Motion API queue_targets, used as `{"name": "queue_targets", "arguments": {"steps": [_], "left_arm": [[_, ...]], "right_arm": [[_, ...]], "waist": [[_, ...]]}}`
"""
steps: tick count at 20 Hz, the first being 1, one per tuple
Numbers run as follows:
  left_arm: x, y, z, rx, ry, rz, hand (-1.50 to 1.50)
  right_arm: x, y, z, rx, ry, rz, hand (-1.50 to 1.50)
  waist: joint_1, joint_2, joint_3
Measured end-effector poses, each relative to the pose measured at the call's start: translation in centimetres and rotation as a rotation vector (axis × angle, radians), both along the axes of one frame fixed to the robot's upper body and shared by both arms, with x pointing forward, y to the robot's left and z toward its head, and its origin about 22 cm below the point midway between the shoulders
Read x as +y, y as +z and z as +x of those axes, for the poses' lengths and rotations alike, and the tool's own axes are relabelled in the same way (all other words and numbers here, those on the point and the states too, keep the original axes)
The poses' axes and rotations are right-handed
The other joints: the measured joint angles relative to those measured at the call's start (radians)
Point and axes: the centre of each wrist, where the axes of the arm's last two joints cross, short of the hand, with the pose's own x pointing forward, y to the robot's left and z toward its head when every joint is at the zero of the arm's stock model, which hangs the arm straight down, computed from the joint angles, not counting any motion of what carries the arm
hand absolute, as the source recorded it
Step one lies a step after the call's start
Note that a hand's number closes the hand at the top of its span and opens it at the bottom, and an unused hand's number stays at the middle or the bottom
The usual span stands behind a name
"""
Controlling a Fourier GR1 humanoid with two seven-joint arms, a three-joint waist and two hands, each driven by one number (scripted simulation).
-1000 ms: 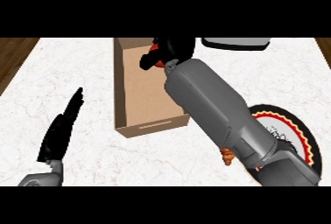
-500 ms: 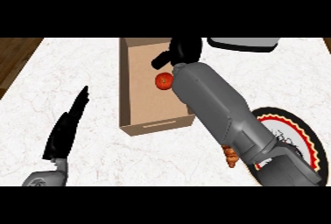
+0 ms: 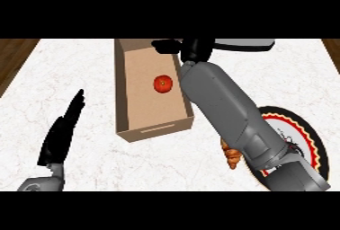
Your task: Pick the tomato from the plate and place it in the cardboard box
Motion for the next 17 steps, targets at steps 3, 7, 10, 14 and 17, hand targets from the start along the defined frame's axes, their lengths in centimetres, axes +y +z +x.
{"name": "queue_targets", "arguments": {"steps": [3, 7, 10, 14, 17], "left_arm": [[0.2, -0.5, -0.4, 0.004, 0.020, -0.003, 0.00], [1.0, -0.5, -0.9, 0.009, 0.056, -0.006, 0.00], [1.9, -1.0, -1.5, 0.017, 0.075, -0.007, 0.00], [2.6, -0.9, -2.1, 0.030, 0.101, -0.006, 0.00], [2.5, -1.1, -2.3, 0.026, 0.104, -0.002, 0.00]], "right_arm": [[-0.6, 0.2, -0.1, -0.066, -0.028, 0.079, -1.50], [-3.4, -1.3, -0.2, -0.106, -0.102, 0.147, -1.50], [-6.6, -1.9, -0.6, -0.134, -0.154, 0.185, -1.50], [-10.7, -3.0, -2.8, -0.167, -0.179, 0.222, -1.50], [-13.9, -3.6, -5.2, -0.180, -0.174, 0.226, -1.50]], "waist": [[-0.023, -0.007, 0.000], [-0.053, -0.016, 0.000], [-0.075, -0.023, 0.000], [-0.095, -0.030, 0.000], [-0.102, -0.031, -0.001]]}}
